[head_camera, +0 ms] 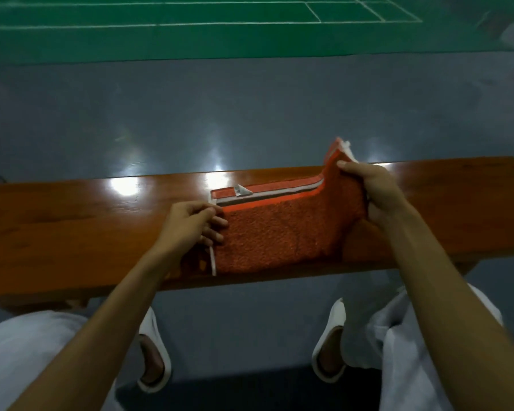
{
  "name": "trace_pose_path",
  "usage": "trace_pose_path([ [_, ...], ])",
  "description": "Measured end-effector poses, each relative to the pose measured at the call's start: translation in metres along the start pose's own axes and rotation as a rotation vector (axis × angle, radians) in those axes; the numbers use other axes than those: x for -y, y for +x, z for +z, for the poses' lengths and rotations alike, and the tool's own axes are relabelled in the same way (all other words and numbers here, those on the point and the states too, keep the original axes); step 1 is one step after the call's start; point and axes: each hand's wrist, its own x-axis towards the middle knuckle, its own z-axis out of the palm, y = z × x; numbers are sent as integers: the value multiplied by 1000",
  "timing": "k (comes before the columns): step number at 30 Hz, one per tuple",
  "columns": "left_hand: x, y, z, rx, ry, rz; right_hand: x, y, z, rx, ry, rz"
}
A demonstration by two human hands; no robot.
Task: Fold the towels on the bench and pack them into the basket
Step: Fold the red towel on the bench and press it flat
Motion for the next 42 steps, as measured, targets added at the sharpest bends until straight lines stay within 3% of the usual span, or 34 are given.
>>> trace_pose_path([
  [2, -3, 1, -1, 17, -66, -40, -10, -4, 33, -1, -65, -82],
  [4, -7, 1, 1, 33, -118, -83, -28, -9, 70, -5, -289, -221],
  [7, -11, 5, 6, 36, -157, -144, -65, -25, 121, 157, -619, -427],
  [9, -11, 8, 7, -8, -145, -170, -83, -38, 139, 291, -794, -462],
  [12, -7, 8, 6, -44, -64, -131, -92, -50, 142, 396, -838, -525],
  [15, -4, 3, 8, -25, -61, -74, -81, -47, 127, 302, -788, -571],
  [20, -4, 4, 6, -33, -110, -122, -67, -30, 86, -80, -861, -671],
  [27, 2, 7, 8, -138, -89, -93, -83, -25, 75, -92, -1041, -715],
  [29, 4, 4, 8, -192, 79, -27, -84, -24, 76, -110, -1081, -788],
  [31, 5, -4, 11, -338, 419, 52, -83, -23, 76, -113, -1150, -857],
  [34, 3, -14, 22, -510, 752, 283, -86, -19, 78, 12, -1264, -870],
  [37, 6, -12, 36, -308, 856, 540, -96, -21, 84, 236, -1450, -783],
  [40, 19, -8, 45, -71, 1094, 523, -102, -24, 88, 358, -1623, -671],
  [42, 27, -5, 46, -33, 1142, 483, -104, -25, 90, 364, -1690, -646],
])
